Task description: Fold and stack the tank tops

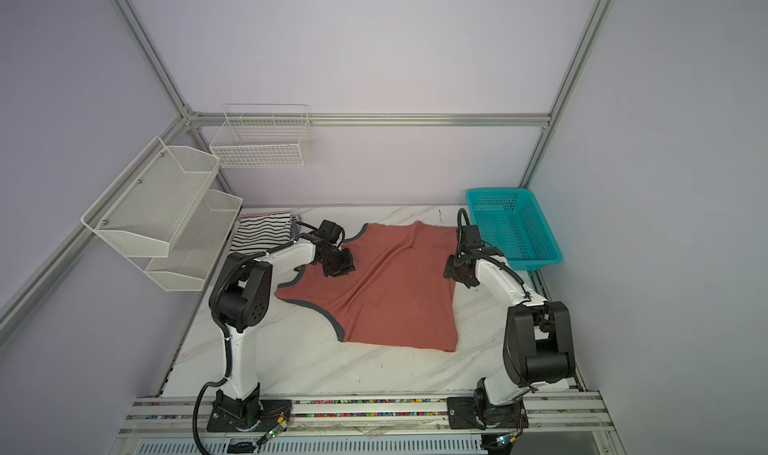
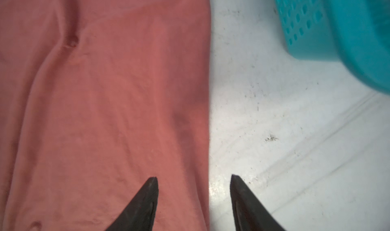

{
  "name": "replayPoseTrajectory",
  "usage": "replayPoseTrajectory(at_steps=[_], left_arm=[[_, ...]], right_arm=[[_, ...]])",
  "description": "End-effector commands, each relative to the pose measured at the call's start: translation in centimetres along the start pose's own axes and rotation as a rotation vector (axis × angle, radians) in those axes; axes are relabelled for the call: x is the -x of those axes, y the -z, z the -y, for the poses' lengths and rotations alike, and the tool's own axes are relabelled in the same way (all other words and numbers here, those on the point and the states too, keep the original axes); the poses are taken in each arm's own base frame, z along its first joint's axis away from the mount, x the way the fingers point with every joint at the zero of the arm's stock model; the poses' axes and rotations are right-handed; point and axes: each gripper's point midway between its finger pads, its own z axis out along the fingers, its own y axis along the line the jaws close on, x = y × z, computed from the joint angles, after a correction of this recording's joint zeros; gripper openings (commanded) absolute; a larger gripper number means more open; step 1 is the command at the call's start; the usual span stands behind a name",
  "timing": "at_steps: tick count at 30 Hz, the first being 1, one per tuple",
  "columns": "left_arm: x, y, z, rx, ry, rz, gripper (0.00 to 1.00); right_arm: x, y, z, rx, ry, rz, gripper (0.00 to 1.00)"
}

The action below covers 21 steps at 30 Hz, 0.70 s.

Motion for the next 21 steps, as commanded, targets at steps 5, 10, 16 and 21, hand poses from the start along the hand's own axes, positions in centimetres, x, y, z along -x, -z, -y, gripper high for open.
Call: replayPoseTrajectory(at_steps=[5,10,16,21], left_arm=[[1.3,-0.9,-5.5,0.065,0.102,0.024,0.28],[1.1,-1.5,-8.2,0.108,0.146,0.013,0.27],[-0.1,-1.8,-11.7,0.188,0.211,0.0,0.26],[-1.6,-1.3,-14.0,0.216,0.268,0.002,0.25]], right_arm=[[-1.2,-2.5,1.4,0.0,-0.034,-0.062,0.65],[-2.0,-4.0,1.6,0.028,-0.045,-0.096,0.7],[-3.2,-6.3,1.6,0.057,-0.057,-0.146,0.72],[-3.6,-8.3,1.1,0.096,-0.066,-0.177,0.7]])
